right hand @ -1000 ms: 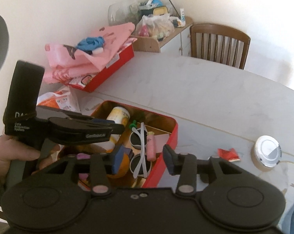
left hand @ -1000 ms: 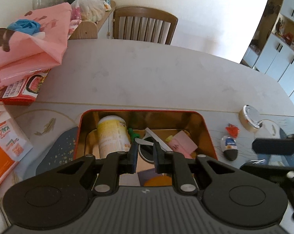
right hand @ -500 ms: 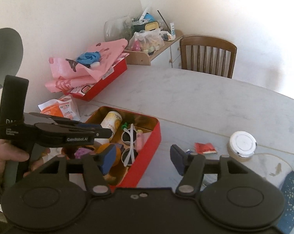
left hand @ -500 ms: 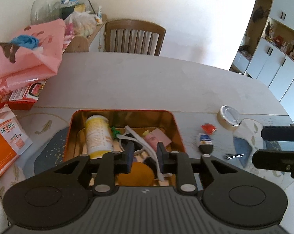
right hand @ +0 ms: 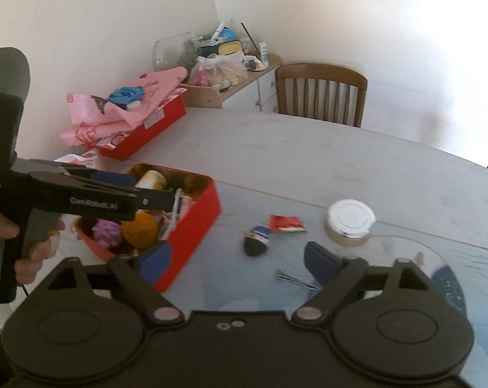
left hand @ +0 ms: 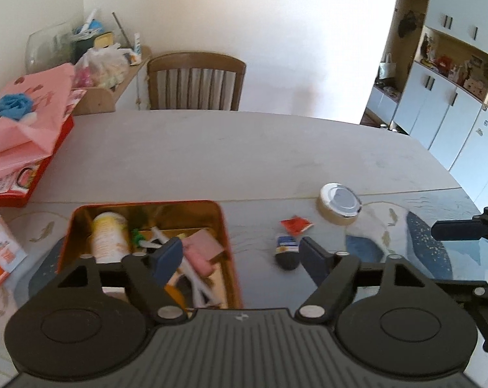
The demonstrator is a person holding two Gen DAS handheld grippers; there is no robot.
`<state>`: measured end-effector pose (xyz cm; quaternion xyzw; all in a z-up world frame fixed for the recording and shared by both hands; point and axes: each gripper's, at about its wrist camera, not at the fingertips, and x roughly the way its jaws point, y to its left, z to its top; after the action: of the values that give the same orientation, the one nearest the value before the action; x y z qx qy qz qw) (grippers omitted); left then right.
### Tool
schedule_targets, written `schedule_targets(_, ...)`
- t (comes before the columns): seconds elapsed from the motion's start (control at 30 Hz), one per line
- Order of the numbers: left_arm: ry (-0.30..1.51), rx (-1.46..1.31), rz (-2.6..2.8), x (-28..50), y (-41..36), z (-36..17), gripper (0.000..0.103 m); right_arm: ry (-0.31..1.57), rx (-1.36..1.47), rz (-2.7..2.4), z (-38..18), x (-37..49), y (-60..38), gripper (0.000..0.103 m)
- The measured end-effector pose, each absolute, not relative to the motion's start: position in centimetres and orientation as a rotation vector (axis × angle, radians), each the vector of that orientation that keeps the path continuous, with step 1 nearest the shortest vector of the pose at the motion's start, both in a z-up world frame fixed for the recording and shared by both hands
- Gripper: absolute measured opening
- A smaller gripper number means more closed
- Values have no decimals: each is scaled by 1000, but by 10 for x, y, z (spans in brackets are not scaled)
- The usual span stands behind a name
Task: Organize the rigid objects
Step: 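Withdraw both open tools from the tray toward the black bottle and clipper, then grasp the black bottle with blue label with left tool while right tool grasps the nail clipper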
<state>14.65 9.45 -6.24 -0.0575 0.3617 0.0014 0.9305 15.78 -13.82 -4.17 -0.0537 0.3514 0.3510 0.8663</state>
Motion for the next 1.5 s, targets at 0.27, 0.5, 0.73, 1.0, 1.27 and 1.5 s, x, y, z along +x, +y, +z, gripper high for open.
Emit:
schedule_targets(0.27,765,-126,-6,167,57,-73,82,755,-175,757,-62,175,-164,101)
schedule_targets(0.5,799,-144,14,185,29,-89,82,777,-261,790,-80,191,-173,101)
schedule_targets(0.73,829,-147,55,205,11,-109,82,773,-324,880,-92,200,-175,100)
schedule_targets(1.0,871,-172,102,227,10,-133,82,758,-409,974,-110,216,-162,94)
schedule_targets(1.27,906,-163,149,241,7,-150,82,761,-475,1039,-136,231,-144,79)
schedule_targets(1.5,928,-160,183,248,13,-162,80,723,-541,1089,-148,231,-129,58)
